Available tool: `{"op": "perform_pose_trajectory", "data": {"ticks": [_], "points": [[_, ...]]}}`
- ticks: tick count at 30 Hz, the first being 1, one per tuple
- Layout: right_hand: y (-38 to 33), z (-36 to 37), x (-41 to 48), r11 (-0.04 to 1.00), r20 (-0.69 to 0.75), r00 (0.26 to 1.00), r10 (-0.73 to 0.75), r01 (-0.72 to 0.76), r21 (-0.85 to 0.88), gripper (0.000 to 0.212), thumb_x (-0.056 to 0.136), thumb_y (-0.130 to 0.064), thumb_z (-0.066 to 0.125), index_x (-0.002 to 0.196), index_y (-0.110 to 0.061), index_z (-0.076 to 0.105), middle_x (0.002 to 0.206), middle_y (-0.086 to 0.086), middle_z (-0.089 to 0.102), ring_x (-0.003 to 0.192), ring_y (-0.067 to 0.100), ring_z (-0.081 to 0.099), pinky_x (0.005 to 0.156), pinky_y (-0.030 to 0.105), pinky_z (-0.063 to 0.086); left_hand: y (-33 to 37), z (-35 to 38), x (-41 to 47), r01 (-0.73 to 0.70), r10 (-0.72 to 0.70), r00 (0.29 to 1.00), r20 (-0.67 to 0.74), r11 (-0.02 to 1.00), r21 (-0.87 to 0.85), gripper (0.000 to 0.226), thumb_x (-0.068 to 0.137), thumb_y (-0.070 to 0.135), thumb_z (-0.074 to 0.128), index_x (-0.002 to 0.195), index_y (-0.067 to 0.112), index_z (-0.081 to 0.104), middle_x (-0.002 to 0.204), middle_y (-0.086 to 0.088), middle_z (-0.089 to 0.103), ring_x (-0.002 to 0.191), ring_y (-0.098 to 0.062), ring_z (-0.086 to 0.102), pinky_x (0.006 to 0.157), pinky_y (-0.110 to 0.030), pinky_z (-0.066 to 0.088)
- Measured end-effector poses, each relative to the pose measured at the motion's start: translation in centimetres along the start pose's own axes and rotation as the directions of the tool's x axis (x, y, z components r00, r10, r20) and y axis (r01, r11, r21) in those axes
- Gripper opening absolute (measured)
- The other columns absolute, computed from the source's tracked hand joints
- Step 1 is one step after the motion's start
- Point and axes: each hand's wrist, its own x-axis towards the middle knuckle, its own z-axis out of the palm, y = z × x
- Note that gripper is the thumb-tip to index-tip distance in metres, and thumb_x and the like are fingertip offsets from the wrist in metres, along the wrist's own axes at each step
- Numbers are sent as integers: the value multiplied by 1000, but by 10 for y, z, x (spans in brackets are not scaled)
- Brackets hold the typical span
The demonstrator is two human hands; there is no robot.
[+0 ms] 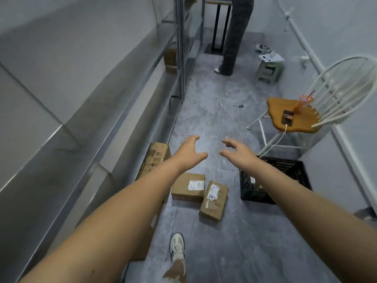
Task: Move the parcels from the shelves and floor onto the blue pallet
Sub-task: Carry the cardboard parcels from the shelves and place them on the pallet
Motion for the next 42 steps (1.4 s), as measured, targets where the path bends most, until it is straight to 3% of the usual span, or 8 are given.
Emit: {"op": "perform_pose_trajectory", "data": {"ticks": [12, 16, 20, 25, 28, 32, 36, 42], "points": [[91, 115, 238, 979, 70, 977, 204, -205, 6, 53, 96, -27, 58, 146, -18, 42, 148, 4, 43, 136, 18, 39, 107, 33, 33, -184, 34, 229, 265, -262, 964, 54, 962, -60, 69, 91, 30, 65, 149, 14, 32, 146, -10, 43, 130, -24, 44, 105, -30, 35], [185, 189, 306, 970, 80, 967, 242, -243, 3, 54, 95, -28, 59, 145, -20, 43, 146, 3, 44, 135, 18, 40, 107, 33, 33, -290, 106, 283, 330, -324, 944, 63, 935, -127, 68, 90, 24, 67, 148, 11, 33, 150, -8, 37, 128, -13, 42, 93, -6, 33], [294, 279, 361, 956, 111, 950, 291, -291, -16, 58, 94, -29, 60, 147, -20, 39, 150, 5, 39, 137, 21, 38, 112, 35, 31, -404, 187, 329, 395, -398, 917, -17, 915, -78, 70, 89, 26, 69, 147, 7, 34, 149, -10, 37, 134, -23, 40, 110, -30, 34], [407, 368, 404, 921, 174, 906, 385, -390, -6, 77, 91, -32, 65, 153, -15, 23, 156, 10, 26, 143, 28, 27, 117, 45, 25, -519, 259, 353, 512, -509, 858, -73, 858, 36, 78, 88, 30, 70, 148, 3, 28, 152, -14, 33, 139, -28, 33, 115, -35, 28], [450, 400, 419, 867, 159, 873, 462, -482, 128, 82, 87, -29, 71, 150, -12, 22, 150, 9, 35, 138, 27, 37, 114, 46, 32, -563, 280, 366, 587, -585, 807, -85, 809, 2, 88, 88, 38, 70, 152, 4, 21, 155, -13, 30, 141, -30, 33, 115, -43, 31], [489, 426, 425, 774, 175, 810, 560, -587, 237, 58, 88, -26, 70, 137, -11, 43, 130, 7, 59, 116, 25, 59, 104, 46, 45, -595, 301, 371, 659, -678, 733, -55, 728, -187, 75, 84, 46, 72, 139, 7, 40, 132, -11, 55, 120, -29, 55, 101, -43, 47], [486, 424, 424, 727, 189, 794, 577, -606, 324, 34, 88, -24, 71, 117, -13, 58, 116, 4, 67, 95, 18, 66, 90, 35, 53, -591, 308, 361, 676, -711, 698, -86, 694, -248, 72, 78, 48, 77, 130, 10, 45, 125, -8, 60, 111, -28, 59, 94, -39, 50], [410, 359, 398, 746, 159, 825, 543, -560, 360, 36, 91, -23, 67, 125, -15, 55, 114, 3, 66, 98, 19, 64, 80, 32, 51, -499, 273, 320, 656, -749, 644, -156, 645, -391, 68, 78, 44, 78, 125, 10, 44, 124, -9, 59, 112, -27, 59, 97, -42, 49]]}}
